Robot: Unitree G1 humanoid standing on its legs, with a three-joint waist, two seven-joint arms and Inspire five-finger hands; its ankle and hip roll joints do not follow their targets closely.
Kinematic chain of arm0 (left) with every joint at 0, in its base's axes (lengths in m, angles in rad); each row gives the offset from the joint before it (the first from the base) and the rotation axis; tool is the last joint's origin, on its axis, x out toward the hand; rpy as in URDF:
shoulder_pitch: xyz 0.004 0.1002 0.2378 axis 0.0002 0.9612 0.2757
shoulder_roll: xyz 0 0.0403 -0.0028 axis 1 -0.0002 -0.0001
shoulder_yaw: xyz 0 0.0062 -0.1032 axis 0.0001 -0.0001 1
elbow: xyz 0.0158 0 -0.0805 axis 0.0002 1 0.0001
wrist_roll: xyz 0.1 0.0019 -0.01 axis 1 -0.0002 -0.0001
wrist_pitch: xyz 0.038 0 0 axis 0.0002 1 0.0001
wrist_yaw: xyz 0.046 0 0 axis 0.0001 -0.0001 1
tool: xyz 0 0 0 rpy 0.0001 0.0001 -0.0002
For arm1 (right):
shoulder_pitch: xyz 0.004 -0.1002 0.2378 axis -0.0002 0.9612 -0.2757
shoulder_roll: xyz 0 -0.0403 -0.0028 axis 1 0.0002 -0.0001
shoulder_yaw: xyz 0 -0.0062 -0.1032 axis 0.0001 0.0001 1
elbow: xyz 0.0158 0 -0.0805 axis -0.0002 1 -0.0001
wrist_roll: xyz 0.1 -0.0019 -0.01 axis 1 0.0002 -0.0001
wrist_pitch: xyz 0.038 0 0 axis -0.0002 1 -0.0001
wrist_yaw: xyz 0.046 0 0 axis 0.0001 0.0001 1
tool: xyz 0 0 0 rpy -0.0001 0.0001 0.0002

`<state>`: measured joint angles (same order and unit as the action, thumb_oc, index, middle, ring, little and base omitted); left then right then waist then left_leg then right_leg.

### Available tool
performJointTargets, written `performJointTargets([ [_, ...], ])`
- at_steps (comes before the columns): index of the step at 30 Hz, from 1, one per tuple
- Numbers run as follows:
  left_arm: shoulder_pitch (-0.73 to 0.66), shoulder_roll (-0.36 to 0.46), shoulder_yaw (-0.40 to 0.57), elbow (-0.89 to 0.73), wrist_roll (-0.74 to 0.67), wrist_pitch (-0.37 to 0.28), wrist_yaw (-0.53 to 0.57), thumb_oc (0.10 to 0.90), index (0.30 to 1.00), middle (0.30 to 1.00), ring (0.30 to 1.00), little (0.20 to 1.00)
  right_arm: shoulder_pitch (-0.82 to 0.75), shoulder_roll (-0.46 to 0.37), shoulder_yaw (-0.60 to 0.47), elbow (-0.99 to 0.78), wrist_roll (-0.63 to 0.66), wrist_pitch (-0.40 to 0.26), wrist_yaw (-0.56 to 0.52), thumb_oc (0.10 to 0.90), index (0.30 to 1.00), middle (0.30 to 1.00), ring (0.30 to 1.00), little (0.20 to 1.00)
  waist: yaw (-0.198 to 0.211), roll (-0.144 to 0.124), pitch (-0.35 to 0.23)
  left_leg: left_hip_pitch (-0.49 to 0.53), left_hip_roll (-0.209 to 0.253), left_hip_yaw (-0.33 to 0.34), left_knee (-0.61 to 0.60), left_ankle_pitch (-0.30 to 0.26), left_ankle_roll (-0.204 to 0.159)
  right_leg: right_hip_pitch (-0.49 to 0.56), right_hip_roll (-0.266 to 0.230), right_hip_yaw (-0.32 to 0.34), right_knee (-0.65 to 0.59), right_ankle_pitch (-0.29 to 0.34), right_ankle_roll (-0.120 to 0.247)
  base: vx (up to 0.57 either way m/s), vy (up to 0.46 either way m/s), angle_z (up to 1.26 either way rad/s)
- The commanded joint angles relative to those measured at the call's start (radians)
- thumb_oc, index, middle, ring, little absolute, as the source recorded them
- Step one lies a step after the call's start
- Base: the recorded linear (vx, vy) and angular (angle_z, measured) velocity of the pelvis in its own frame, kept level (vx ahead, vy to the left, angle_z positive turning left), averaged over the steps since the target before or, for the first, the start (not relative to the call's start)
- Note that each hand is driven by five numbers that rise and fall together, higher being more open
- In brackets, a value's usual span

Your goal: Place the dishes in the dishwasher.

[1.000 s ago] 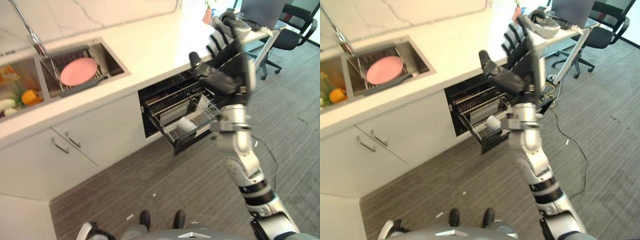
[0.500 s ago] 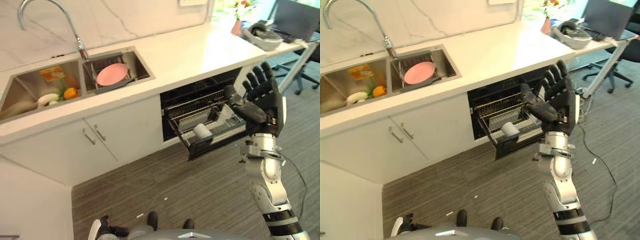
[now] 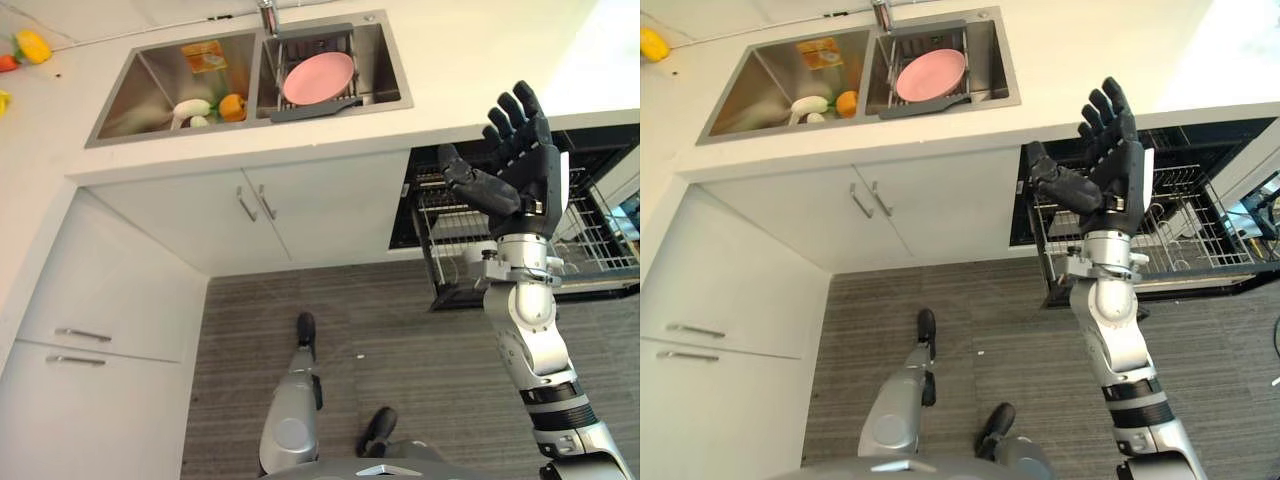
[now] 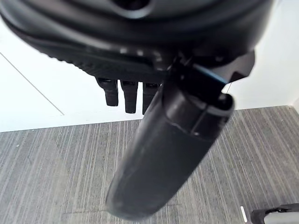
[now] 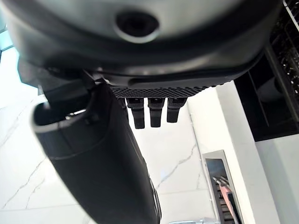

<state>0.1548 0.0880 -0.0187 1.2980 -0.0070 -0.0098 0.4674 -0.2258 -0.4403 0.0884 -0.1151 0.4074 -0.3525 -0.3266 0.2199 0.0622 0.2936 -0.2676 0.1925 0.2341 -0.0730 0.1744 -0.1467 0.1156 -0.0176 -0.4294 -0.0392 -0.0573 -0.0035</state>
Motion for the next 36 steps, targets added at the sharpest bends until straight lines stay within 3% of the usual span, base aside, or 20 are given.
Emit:
performJointTargets([
  [1,-0.032,0.069,-0.029,-0.034,0.039,-0.042,0.033,0.8,0.9,0.9,0.9,0.9,-0.08,-0.055,-0.065,-0.119,-0.081,-0.078,-0.003,0.8,0.9,0.9,0.9,0.9,-0.012,-0.061,-0.16,0.053,-0.072,-0.004,0.009,0.035,0.054,0.155,-0.186,-0.015,-0.031,-0.04,0.172,0.3,0.318,-0.42],
  [4,-0.06,0.081,-0.034,-0.04,0.034,-0.044,0.028,0.8,0.9,0.9,0.9,0.9,-0.074,-0.029,-0.07,-0.107,-0.108,-0.075,-0.012,0.8,0.9,0.9,0.9,0.9,-0.017,-0.099,-0.178,0.135,-0.137,0.013,-0.004,-0.028,0.105,0.124,-0.295,-0.015,0.153,-0.016,0.207,0.27,0.327,-0.24],
  [5,-0.073,0.09,-0.043,-0.059,0.032,-0.045,0.028,0.8,0.9,0.9,0.9,0.9,-0.066,-0.024,-0.075,-0.11,-0.122,-0.073,-0.021,0.8,0.9,0.9,0.9,0.9,-0.026,-0.11,-0.175,0.163,-0.167,0.001,-0.007,-0.055,0.123,0.098,-0.342,-0.012,0.256,0.03,0.212,0.18,0.278,-0.29],
  [6,-0.073,0.091,-0.043,-0.059,0.032,-0.045,0.028,0.8,0.9,0.9,0.9,0.9,-0.066,-0.023,-0.075,-0.111,-0.123,-0.072,-0.022,0.8,0.9,0.9,0.9,0.9,-0.026,-0.114,-0.175,0.163,-0.172,0.003,-0.007,-0.056,0.125,0.095,-0.349,-0.009,0.264,0.027,0.215,0.22,0.361,0.04],
  [7,-0.096,0.107,-0.075,-0.093,0.04,-0.043,0.026,0.8,0.9,0.9,0.9,0.9,-0.054,-0.02,-0.085,-0.121,-0.145,-0.065,-0.031,0.8,0.9,0.9,0.9,0.9,-0.058,-0.112,-0.157,0.213,-0.21,-0.034,-0.014,-0.085,0.163,0.018,-0.386,0.052,0.469,0.167,0.214,0.2,0.321,0.31],
  [8,-0.109,0.115,-0.095,-0.114,0.044,-0.046,0.023,0.8,0.9,0.9,0.9,0.9,-0.05,-0.02,-0.093,-0.124,-0.155,-0.065,-0.038,0.8,0.9,0.9,0.9,0.9,-0.083,-0.103,-0.14,0.238,-0.217,-0.06,-0.014,-0.097,0.175,-0.018,-0.377,0.093,0.562,0.188,0.207,0.2,0.312,0.42],
  [11,-0.123,0.118,-0.121,-0.134,0.048,-0.047,0.02,0.8,0.9,0.9,0.9,0.9,-0.057,-0.019,-0.095,-0.122,-0.168,-0.065,-0.05,0.8,0.9,0.9,0.9,0.9,-0.107,-0.087,-0.124,0.256,-0.215,-0.084,-0.014,-0.105,0.186,-0.063,-0.352,0.143,0.648,0.183,0.194,0.1,0.114,1.25],
  [12,-0.137,0.126,-0.149,-0.152,0.058,-0.048,0.009,0.8,0.9,0.9,0.9,0.9,-0.048,-0.019,-0.114,-0.126,-0.187,-0.065,-0.064,0.8,0.9,0.9,0.9,0.9,-0.144,-0.063,-0.113,0.278,-0.211,-0.153,-0.014,-0.116,0.192,-0.182,-0.223,0.251,0.73,0.078,0.158,0.11,0.057,0.44],
  [13,-0.137,0.126,-0.149,-0.152,0.058,-0.048,0.009,0.8,0.9,0.9,0.9,0.9,-0.048,-0.019,-0.114,-0.126,-0.187,-0.065,-0.064,0.8,0.9,0.9,0.9,0.9,-0.144,-0.063,-0.113,0.278,-0.211,-0.153,-0.014,-0.116,0.192,-0.182,-0.223,0.251,0.73,0.078,0.158,0.3,0.044,0.87],
  [14,-0.158,0.13,-0.178,-0.172,0.077,-0.048,-0.005,0.8,0.9,0.9,0.9,0.9,-0.032,-0.035,-0.151,-0.147,-0.2,-0.061,-0.065,0.8,0.9,0.9,0.9,0.9,-0.192,-0.063,-0.111,0.297,-0.226,-0.236,-0.014,-0.119,0.184,-0.258,-0.085,0.31,0.667,-0.01,0.125,0.19,-0.013,0.42],
  [15,-0.158,0.13,-0.178,-0.172,0.077,-0.048,-0.005,0.8,0.9,0.9,0.9,0.9,-0.032,-0.035,-0.151,-0.147,-0.2,-0.061,-0.065,0.8,0.9,0.9,0.9,0.9,-0.192,-0.063,-0.111,0.297,-0.226,-0.236,-0.014,-0.119,0.184,-0.258,-0.085,0.31,0.667,-0.01,0.125,0.36,-0.064,0.6],
  [16,-0.173,0.132,-0.196,-0.177,0.095,-0.047,-0.017,0.8,0.9,0.9,0.9,0.9,-0.03,-0.038,-0.19,-0.15,-0.191,-0.072,-0.079,0.8,0.9,0.9,0.9,0.9,-0.23,-0.08,-0.107,0.316,-0.254,-0.308,-0.014,-0.131,0.18,-0.279,0.003,0.349,0.503,-0.041,0.104,0.17,-0.051,0.18],
  [17,-0.173,0.132,-0.196,-0.177,0.095,-0.047,-0.017,0.8,0.9,0.9,0.9,0.9,-0.03,-0.038,-0.19,-0.15,-0.191,-0.072,-0.079,0.8,0.9,0.9,0.9,0.9,-0.23,-0.08,-0.107,0.316,-0.254,-0.308,-0.014,-0.131,0.18,-0.279,0.003,0.349,0.503,-0.041,0.104,0.27,-0.089,1.43],
  [18,-0.177,0.139,-0.206,-0.154,0.102,-0.039,-0.029,0.8,0.9,0.9,0.9,0.9,-0.029,-0.041,-0.221,-0.116,-0.219,-0.081,-0.153,0.8,0.9,0.9,0.9,0.9,-0.236,-0.1,-0.105,0.327,-0.272,-0.328,-0.014,-0.145,0.175,-0.269,0.017,0.343,0.362,-0.017,0.097,0.2,-0.053,2.24],
  [19,-0.152,0.125,-0.201,-0.159,0.132,-0.043,-0.027,0.8,0.9,0.9,0.9,0.9,0.0,-0.034,-0.222,-0.169,-0.214,-0.079,-0.096,0.8,0.9,0.9,0.9,0.9,-0.226,-0.112,-0.133,0.33,-0.282,-0.356,-0.014,-0.152,0.177,-0.187,0.0,0.373,0.308,-0.042,0.097,0.2,-0.053,2.24],
  [27,-0.12,0.117,-0.213,-0.154,0.14,-0.047,-0.046,0.8,0.9,0.9,0.9,0.9,-0.011,-0.075,-0.298,-0.159,-0.212,-0.09,-0.125,0.8,0.9,0.9,0.9,0.9,-0.208,-0.099,-0.177,0.35,-0.283,-0.351,-0.014,-0.171,0.181,-0.107,-0.002,0.352,0.217,-0.058,0.078,0.13,-0.005,0.52],
  [32,-0.132,0.116,-0.229,-0.139,0.169,-0.037,-0.053,0.8,0.9,0.9,0.9,0.9,-0.011,-0.086,-0.377,-0.182,-0.269,-0.104,-0.193,0.8,0.9,0.9,0.9,0.9,-0.232,-0.091,-0.172,0.361,-0.274,-0.34,-0.014,-0.184,0.187,-0.147,-0.016,0.332,0.336,-0.06,0.099,0.04,0.013,-0.08],
  [34,-0.14,0.118,-0.228,-0.135,0.184,-0.031,-0.047,0.8,0.9,0.9,0.9,0.9,-0.011,-0.087,-0.396,-0.196,-0.336,-0.099,-0.236,0.8,0.9,0.9,0.9,0.9,-0.254,-0.086,-0.149,0.38,-0.26,-0.317,-0.014,-0.2,0.192,-0.213,-0.025,0.332,0.485,0.002,0.149,0.06,0.016,-0.44],
  [36,-0.148,0.12,-0.231,-0.136,0.189,-0.027,-0.04,0.8,0.9,0.9,0.9,0.9,-0.02,-0.068,-0.399,-0.2,-0.362,-0.09,-0.261,0.8,0.9,0.9,0.9,0.9,-0.263,-0.085,-0.134,0.397,-0.248,-0.293,-0.014,-0.219,0.191,-0.28,-0.052,0.305,0.535,0.047,0.171,0.1,-0.031,-0.33],
])
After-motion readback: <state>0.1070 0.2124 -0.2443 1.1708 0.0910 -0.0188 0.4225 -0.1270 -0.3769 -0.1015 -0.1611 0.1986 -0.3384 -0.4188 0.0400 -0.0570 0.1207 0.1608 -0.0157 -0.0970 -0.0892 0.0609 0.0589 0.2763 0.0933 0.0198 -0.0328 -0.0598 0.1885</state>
